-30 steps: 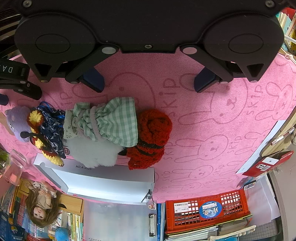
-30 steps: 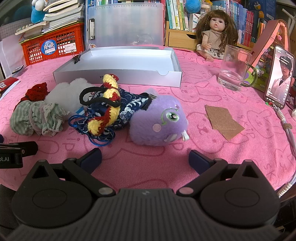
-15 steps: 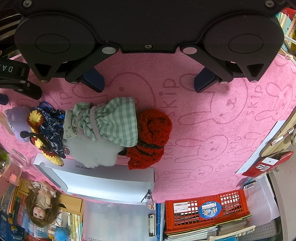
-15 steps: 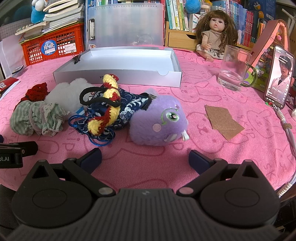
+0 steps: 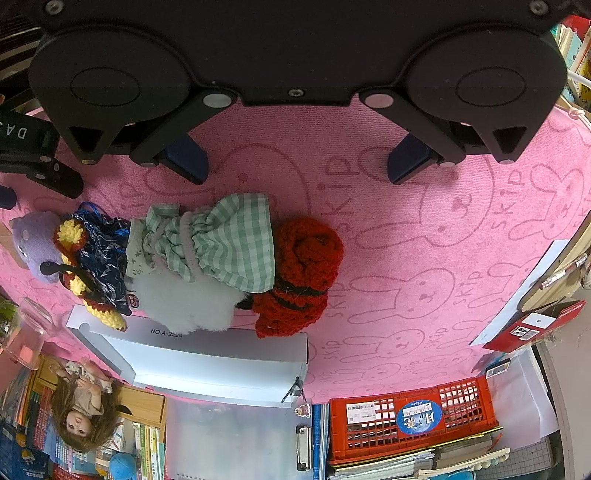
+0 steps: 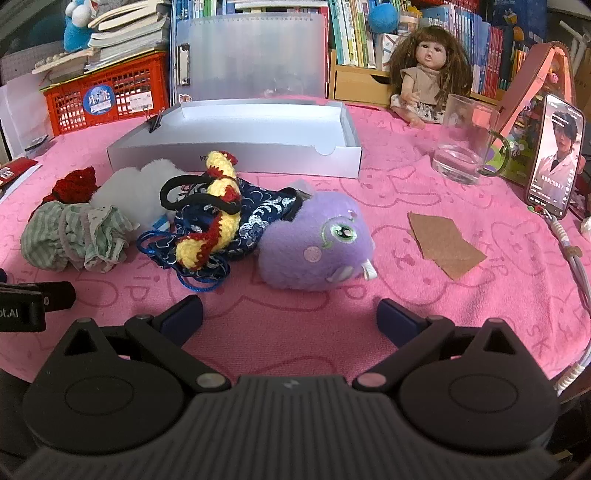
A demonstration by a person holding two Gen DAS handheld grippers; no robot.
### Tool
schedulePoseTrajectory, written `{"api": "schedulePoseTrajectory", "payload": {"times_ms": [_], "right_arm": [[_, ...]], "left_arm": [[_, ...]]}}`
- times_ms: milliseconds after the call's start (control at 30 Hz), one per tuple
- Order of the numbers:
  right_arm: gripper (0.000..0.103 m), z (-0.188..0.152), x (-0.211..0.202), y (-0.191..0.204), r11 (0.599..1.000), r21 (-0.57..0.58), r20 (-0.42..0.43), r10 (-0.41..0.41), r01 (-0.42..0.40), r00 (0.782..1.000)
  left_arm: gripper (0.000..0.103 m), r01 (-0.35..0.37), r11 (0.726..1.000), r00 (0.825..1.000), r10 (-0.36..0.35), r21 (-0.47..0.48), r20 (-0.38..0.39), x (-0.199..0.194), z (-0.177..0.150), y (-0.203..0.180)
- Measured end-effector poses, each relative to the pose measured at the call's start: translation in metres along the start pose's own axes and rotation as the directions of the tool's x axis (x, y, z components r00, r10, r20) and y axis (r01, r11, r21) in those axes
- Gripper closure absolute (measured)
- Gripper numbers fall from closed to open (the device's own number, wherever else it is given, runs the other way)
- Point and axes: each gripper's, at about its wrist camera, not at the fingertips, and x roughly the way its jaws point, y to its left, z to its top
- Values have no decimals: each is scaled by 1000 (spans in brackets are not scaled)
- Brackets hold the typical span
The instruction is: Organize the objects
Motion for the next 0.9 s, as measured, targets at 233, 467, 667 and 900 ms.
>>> {"api": "schedulePoseTrajectory", "payload": {"times_ms": [233, 467, 667, 900], "right_arm": [[0, -1, -1, 0, 1000, -1, 10, 1, -1, 1000], [0, 1, -2, 1, 1000, -9, 10, -2, 2, 1000], [0, 2, -6, 4, 999, -38, 37, -28, 29, 999], [0, 6, -12, -2, 999, -30, 81, -40, 43, 996]], "left_arm": [[0, 2, 1000, 1000, -2, 3, 15, -1, -2, 2], [0, 1, 1000, 1000, -1, 9, 18, -1, -2, 1], [0, 21, 1000, 1000, -21, 12, 15, -4, 0, 2], [0, 46, 997, 994, -52, 63, 98, -20, 2, -4]]}}
